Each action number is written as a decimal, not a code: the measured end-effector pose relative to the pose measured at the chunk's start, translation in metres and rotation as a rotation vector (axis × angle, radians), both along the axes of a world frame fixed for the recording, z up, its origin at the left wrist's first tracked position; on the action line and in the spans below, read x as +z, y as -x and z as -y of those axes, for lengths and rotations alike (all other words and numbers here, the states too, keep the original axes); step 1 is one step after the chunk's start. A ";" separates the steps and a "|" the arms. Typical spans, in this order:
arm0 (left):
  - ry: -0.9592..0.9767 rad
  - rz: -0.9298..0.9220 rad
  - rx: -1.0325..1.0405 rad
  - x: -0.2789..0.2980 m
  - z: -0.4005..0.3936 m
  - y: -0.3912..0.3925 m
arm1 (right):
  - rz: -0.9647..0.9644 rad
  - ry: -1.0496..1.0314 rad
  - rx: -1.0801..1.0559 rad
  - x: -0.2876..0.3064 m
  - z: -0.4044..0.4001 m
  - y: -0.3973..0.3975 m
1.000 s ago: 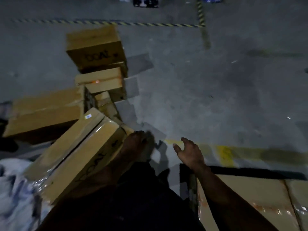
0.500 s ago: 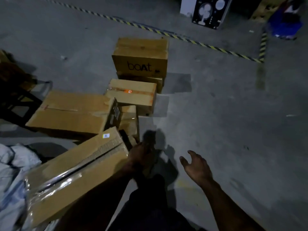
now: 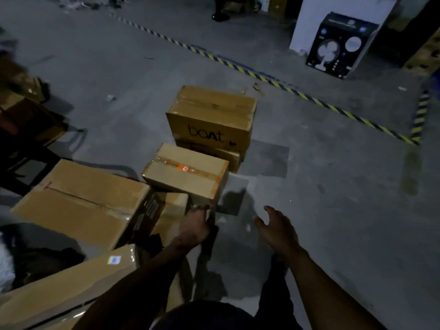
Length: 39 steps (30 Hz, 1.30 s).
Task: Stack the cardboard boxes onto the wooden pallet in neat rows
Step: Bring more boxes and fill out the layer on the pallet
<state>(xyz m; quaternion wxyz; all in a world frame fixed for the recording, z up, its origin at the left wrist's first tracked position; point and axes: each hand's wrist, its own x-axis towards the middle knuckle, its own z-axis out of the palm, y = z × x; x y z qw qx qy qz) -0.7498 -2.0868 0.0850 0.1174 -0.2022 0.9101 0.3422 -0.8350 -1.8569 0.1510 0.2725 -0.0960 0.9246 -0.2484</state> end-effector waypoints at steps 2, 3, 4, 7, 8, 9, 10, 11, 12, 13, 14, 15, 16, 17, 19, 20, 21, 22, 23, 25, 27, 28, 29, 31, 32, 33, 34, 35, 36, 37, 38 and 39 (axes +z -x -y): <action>0.058 0.008 0.077 0.004 -0.007 0.041 | 0.003 0.006 0.050 -0.005 -0.002 0.058; 0.068 0.008 0.118 0.006 -0.011 0.064 | 0.013 -0.003 0.082 -0.008 -0.004 0.088; 0.074 0.000 0.160 0.011 -0.017 0.087 | 0.020 -0.013 0.120 -0.008 -0.005 0.116; 0.070 0.060 0.257 0.029 -0.031 0.153 | 0.036 -0.012 0.234 0.000 -0.010 0.200; 0.081 0.062 0.291 0.037 -0.034 0.176 | 0.044 -0.010 0.259 0.006 -0.010 0.227; 0.083 0.057 0.324 0.043 -0.035 0.198 | 0.052 -0.008 0.278 0.012 -0.007 0.255; 0.074 0.046 0.352 0.046 -0.035 0.218 | 0.059 -0.009 0.305 0.020 -0.003 0.281; 0.058 0.028 0.380 0.050 -0.035 0.236 | 0.072 -0.012 0.329 0.027 0.002 0.304; 0.055 0.015 0.392 0.052 -0.035 0.253 | 0.079 -0.006 0.350 0.032 0.008 0.324; 0.054 0.014 0.399 0.054 -0.033 0.271 | 0.083 0.002 0.367 0.036 0.016 0.345; 0.053 0.019 0.412 0.053 -0.029 0.289 | 0.077 0.009 0.380 0.038 0.025 0.365; 0.046 0.017 0.434 0.052 -0.025 0.308 | 0.057 0.012 0.390 0.038 0.034 0.386; 0.047 0.017 0.452 0.048 -0.020 0.326 | 0.038 0.011 0.406 0.036 0.043 0.406; 0.043 0.012 0.475 0.044 -0.015 0.344 | 0.032 0.011 0.422 0.032 0.053 0.425; 0.019 0.001 0.512 0.031 -0.001 0.381 | 0.028 0.009 0.457 0.023 0.076 0.467; 0.003 -0.007 0.538 0.023 0.007 0.399 | 0.019 0.005 0.489 0.019 0.090 0.489; -0.007 -0.008 0.570 0.016 0.016 0.416 | 0.016 -0.003 0.531 0.016 0.106 0.511; -0.014 -0.004 0.603 0.007 0.026 0.433 | 0.021 -0.008 0.573 0.012 0.122 0.533; -0.027 0.011 0.642 0.000 0.037 0.449 | 0.036 -0.023 0.608 0.011 0.137 0.554; -0.060 0.057 0.711 -0.011 0.057 0.479 | 0.078 -0.073 0.695 0.006 0.164 0.595; -0.094 0.108 0.750 -0.012 0.074 0.508 | 0.081 -0.121 0.782 0.001 0.188 0.635; -0.112 0.129 0.766 -0.010 0.082 0.522 | 0.073 -0.145 0.802 -0.004 0.199 0.657; -0.128 0.138 0.785 -0.006 0.090 0.535 | 0.065 -0.161 0.818 -0.009 0.212 0.679; -0.135 0.129 0.833 -0.002 0.105 0.558 | 0.065 -0.170 0.866 -0.012 0.241 0.712; -0.125 0.128 0.860 -0.001 0.112 0.569 | 0.065 -0.179 0.895 -0.010 0.258 0.725; -0.119 0.130 0.890 0.000 0.120 0.580 | 0.055 -0.190 0.934 -0.004 0.277 0.737; -0.122 0.130 0.931 0.001 0.127 0.590 | 0.041 -0.195 0.983 -0.002 0.297 0.747; -0.128 0.126 0.975 0.001 0.133 0.600 | 0.028 -0.192 1.035 0.001 0.317 0.755; -0.128 0.122 1.022 0.002 0.139 0.609 | 0.028 -0.189 1.084 0.001 0.337 0.763; -0.119 0.119 1.066 0.000 0.144 0.618 | 0.032 -0.191 1.135 0.000 0.356 0.769; -0.113 0.125 1.109 0.000 0.148 0.627 | 0.029 -0.191 1.192 -0.003 0.374 0.775; -0.106 0.130 1.148 -0.002 0.151 0.636 | 0.021 -0.192 1.255 -0.006 0.391 0.781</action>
